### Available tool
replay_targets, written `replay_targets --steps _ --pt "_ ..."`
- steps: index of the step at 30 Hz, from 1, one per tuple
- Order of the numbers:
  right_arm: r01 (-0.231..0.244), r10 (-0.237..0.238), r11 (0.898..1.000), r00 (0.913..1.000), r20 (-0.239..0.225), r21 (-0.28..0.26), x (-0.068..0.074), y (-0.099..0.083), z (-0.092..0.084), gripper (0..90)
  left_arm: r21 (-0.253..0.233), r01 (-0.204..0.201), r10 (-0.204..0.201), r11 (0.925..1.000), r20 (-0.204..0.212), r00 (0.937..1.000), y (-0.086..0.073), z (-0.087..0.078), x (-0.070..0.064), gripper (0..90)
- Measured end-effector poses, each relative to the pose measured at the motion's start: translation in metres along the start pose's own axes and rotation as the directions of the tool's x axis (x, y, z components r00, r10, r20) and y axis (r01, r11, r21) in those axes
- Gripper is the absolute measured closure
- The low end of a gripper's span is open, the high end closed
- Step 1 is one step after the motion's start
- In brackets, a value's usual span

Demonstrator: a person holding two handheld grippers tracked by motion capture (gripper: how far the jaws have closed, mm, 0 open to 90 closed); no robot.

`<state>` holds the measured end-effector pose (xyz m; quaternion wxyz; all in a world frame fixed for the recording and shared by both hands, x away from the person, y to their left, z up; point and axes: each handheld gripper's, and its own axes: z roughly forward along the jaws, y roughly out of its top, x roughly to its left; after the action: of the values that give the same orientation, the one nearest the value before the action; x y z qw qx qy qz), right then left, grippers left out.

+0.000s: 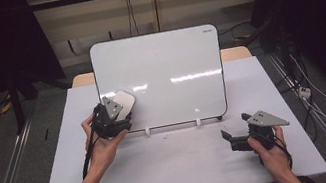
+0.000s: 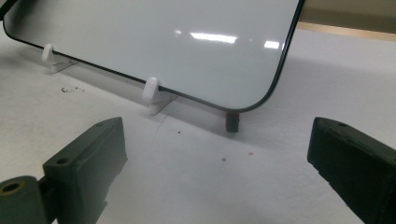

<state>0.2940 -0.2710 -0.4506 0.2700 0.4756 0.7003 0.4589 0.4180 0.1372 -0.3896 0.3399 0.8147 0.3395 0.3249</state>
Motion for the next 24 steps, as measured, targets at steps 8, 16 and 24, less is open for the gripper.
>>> replay_targets --steps 8,16,24 --pt "0.004 -0.004 1.0 1.0 -0.001 -0.004 0.0 0.0 0.0 4.6 0.018 -0.045 0.045 0.9988 -0.033 0.9984 -0.002 0.007 -0.006 30.4" --pt "0.002 -0.002 1.0 1.0 -0.005 -0.003 0.001 0.002 0.003 4.7 -0.002 -0.001 0.001 1.0 0.009 1.0 -0.003 0.004 0.001 27.2" --pt "-0.004 0.004 1.0 1.0 -0.002 -0.002 0.001 0.001 0.001 4.6 -0.062 0.09 -0.087 0.994 0.059 0.9945 -0.001 -0.01 0.01 11.9"
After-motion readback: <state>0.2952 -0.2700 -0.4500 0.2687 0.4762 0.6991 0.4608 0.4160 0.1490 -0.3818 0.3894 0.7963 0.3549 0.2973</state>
